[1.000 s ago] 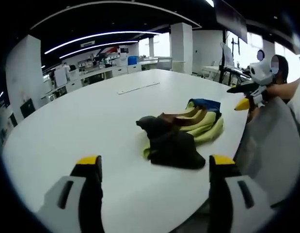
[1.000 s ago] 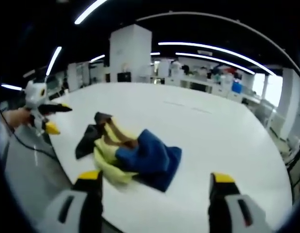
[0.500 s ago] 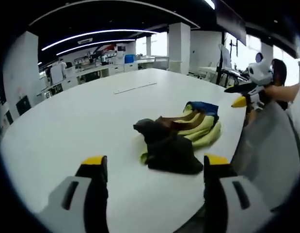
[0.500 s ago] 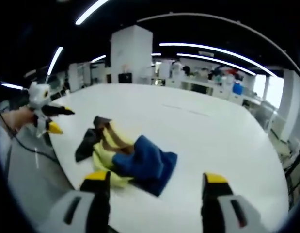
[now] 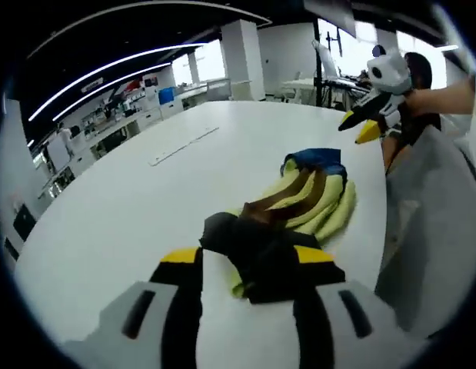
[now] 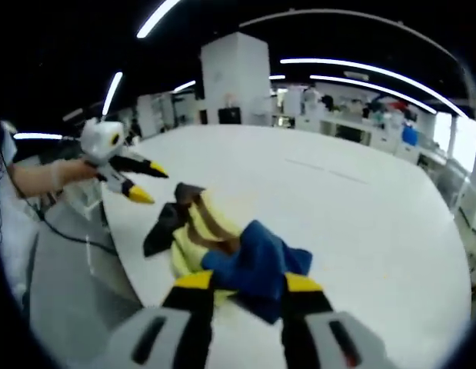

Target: Fold the garment on the visible template until the final outline fits inside the template.

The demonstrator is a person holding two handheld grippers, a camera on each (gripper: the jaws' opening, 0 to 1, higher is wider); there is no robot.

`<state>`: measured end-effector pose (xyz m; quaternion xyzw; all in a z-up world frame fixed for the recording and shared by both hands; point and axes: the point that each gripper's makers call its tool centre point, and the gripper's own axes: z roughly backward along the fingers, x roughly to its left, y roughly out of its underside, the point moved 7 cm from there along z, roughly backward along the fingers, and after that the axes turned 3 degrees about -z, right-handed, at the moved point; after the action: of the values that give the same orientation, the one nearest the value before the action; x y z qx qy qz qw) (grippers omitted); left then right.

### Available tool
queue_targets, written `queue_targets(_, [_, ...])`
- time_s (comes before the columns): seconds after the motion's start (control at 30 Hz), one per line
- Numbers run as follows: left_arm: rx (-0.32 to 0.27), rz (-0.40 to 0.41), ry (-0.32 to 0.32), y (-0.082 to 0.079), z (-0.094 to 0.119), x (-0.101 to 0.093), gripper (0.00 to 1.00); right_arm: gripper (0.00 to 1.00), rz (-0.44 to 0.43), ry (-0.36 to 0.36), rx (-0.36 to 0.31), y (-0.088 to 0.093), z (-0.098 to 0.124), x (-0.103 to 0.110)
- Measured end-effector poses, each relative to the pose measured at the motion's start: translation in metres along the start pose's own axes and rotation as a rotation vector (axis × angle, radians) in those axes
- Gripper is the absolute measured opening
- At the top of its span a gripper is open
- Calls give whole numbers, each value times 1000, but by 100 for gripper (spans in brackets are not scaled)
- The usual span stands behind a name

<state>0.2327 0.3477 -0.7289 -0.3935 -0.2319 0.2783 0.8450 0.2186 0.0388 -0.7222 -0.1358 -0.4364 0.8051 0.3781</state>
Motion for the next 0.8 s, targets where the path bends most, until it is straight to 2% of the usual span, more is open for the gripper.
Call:
queue_targets(0.1, [16, -5, 24, -1, -11, 3, 33, 18, -9, -57, 28, 1, -8, 7])
queue_targets(0.17, [24, -5, 39, -1, -15, 3, 26, 13, -11, -68, 40, 2, -15, 7])
queue_targets(0.27, [35, 8, 50, 0, -22, 5, 17, 14, -36, -93, 59, 4, -28, 9])
queue_targets(0.4, [50, 20, 56, -1, -28, 5, 16, 13, -108, -130, 72, 5, -38, 14])
queue_targets(0.6, [70, 33, 60, 0, -32, 7, 18, 13, -153, -121, 108, 11, -50, 15])
queue_targets(0.67, [59, 14, 43, -5, -29, 9, 18, 12, -172, -121, 113, 13, -50, 16])
queue_targets(0.8, [50, 45, 41, -8, -31, 15, 16, 9, -201, -120, 119, 16, -51, 15])
